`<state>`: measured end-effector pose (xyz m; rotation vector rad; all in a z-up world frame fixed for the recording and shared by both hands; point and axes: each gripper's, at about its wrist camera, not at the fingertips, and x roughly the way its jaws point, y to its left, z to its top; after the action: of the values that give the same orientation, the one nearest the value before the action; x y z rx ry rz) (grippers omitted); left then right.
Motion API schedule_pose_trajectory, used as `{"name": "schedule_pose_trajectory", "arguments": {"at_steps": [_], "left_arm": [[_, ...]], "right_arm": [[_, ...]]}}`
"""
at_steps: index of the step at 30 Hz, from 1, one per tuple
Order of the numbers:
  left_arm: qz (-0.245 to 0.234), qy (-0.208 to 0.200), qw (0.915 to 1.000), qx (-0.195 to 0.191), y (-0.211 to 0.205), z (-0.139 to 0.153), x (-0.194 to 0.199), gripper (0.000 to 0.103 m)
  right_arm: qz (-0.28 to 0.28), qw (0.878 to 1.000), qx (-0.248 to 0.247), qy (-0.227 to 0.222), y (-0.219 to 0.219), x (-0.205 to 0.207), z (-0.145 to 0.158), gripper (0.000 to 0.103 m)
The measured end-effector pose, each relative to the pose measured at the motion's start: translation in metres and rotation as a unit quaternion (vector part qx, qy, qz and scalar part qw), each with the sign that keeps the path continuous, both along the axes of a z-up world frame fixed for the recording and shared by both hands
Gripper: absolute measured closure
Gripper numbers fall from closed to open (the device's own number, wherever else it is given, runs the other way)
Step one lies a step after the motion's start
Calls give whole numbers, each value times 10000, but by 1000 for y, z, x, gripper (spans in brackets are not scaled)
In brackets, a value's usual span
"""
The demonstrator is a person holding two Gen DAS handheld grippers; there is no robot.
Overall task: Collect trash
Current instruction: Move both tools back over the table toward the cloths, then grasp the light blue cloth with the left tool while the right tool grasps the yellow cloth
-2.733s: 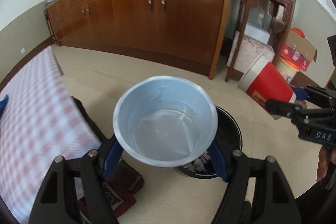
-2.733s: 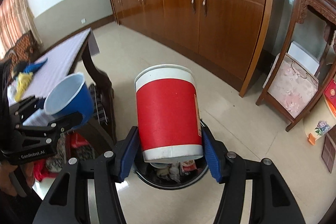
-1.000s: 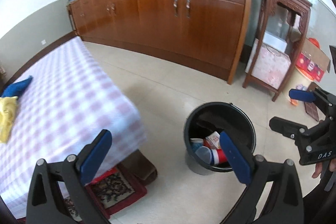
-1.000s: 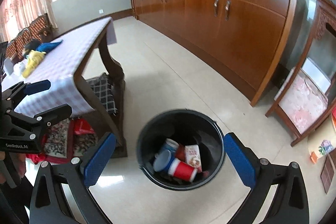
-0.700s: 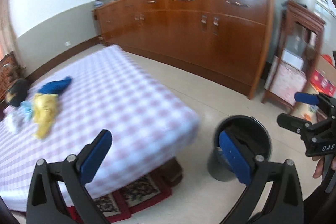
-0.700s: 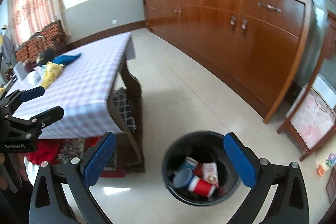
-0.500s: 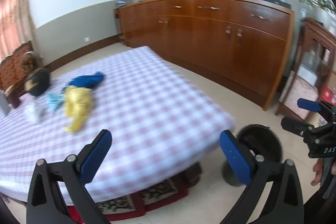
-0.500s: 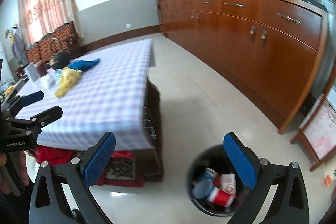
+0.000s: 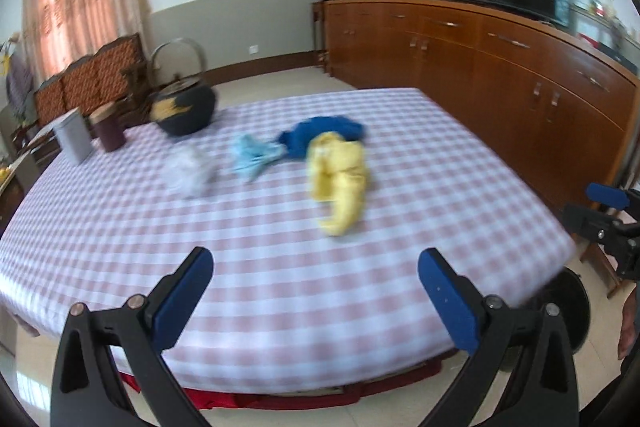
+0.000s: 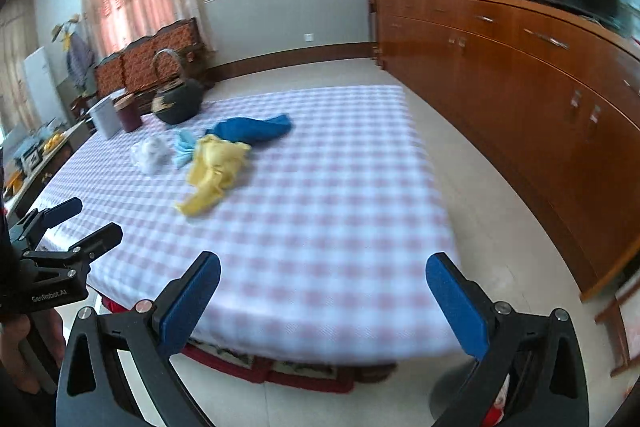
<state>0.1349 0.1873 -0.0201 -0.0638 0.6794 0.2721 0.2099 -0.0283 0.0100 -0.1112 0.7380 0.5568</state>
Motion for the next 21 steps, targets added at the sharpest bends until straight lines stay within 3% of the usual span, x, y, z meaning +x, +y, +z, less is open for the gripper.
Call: {"name": "schedule_pose_trajectory", "arguments": {"at_steps": [7, 15, 21], "left_arm": [[365, 35, 9993, 3, 61, -9, 7, 4], [535, 134, 9982, -221, 110, -26, 23, 7], [421, 256, 9978, -444, 118, -33, 45, 13]], "right_arm": [[471, 9988, -112, 56, 91, 29, -11, 0], [745, 9967, -297, 132, 156, 58, -28, 0], [942, 9930, -589, 409, 200, 89, -52, 16]]}}
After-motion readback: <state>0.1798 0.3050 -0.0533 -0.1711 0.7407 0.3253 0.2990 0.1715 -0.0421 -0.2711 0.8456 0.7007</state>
